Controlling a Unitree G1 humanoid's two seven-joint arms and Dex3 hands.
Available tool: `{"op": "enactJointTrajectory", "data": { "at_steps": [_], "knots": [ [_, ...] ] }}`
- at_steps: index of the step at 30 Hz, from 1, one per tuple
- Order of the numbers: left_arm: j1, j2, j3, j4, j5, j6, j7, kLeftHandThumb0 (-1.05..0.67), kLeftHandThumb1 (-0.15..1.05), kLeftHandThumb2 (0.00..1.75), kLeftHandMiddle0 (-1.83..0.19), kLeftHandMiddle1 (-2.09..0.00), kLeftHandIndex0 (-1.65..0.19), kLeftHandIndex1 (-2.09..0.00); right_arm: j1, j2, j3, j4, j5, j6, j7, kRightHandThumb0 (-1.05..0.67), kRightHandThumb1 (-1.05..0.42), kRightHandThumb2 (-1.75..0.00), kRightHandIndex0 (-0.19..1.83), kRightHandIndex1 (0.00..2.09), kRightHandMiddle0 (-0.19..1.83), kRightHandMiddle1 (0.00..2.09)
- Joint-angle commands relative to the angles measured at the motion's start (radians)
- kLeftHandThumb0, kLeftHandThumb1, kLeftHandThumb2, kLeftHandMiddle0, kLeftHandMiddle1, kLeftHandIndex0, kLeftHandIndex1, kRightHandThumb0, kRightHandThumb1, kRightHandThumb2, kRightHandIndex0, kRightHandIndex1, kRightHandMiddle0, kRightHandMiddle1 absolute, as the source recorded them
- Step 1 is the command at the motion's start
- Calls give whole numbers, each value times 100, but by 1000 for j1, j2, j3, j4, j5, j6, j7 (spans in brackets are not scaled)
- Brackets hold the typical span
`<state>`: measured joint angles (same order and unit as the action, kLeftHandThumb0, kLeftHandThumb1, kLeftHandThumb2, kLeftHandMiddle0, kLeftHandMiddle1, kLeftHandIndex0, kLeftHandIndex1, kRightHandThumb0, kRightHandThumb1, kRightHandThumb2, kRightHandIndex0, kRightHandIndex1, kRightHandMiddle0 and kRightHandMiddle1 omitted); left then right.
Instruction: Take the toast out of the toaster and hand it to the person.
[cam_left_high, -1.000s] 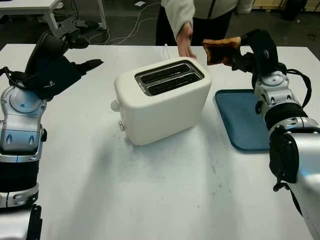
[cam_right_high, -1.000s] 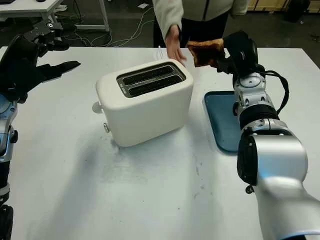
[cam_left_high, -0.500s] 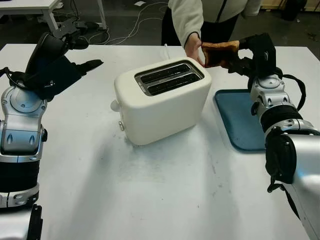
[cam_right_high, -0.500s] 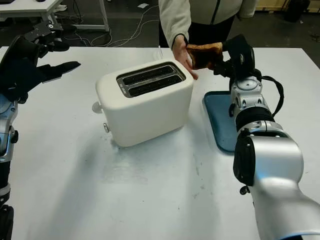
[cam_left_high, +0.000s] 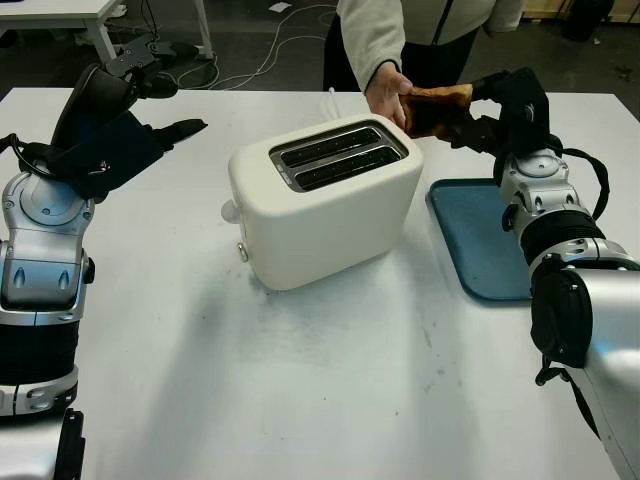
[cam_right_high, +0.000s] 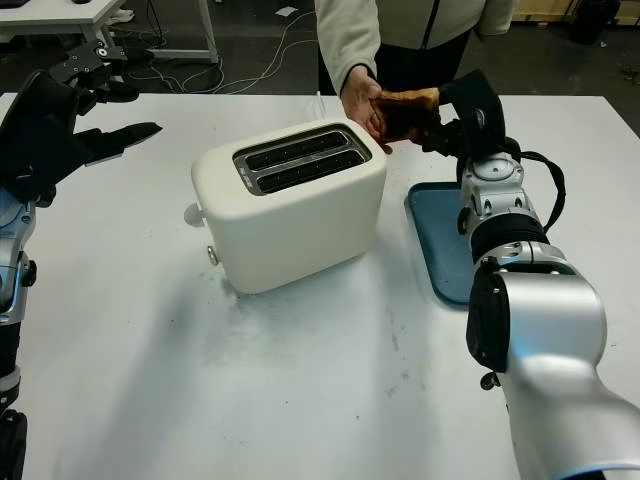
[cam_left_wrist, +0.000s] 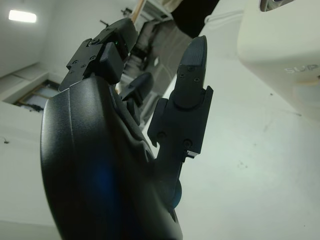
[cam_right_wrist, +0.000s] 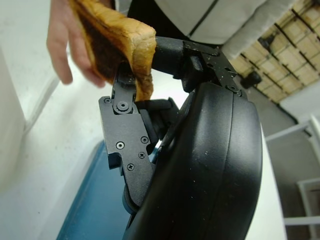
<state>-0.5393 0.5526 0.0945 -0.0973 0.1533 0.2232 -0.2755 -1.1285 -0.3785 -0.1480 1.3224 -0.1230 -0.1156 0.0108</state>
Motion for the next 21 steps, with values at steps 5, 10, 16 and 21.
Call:
{"op": "enactJointTrajectory", "data": {
  "at_steps": [5,10,16,21],
  "knots": [
    [11,4,2,-6,3,-3,0,-34,92,5,-13,-90,-30,-46,14,-25,80,2,-65,-37,94,-54,-92,-18,33,102,30,92],
    [14,1,6,-14,-3,15,-2,-35,92,5,-12,-89,-29,-45,18,-68,124,-21,-92,-104,169,-103,-91,-7,1,3,2,2],
    [29,5,17,-19,-13,4,-3,-35,92,6,-11,-88,-28,-43,68,-134,130,-57,-99,-220,128,-100,-87,-4,0,0,0,0],
    [58,5,34,-37,-22,8,-2,-36,92,6,-11,-87,-28,-42,179,-192,110,-139,-79,-342,95,-92,-86,-1,0,0,0,0]
  ]
}}
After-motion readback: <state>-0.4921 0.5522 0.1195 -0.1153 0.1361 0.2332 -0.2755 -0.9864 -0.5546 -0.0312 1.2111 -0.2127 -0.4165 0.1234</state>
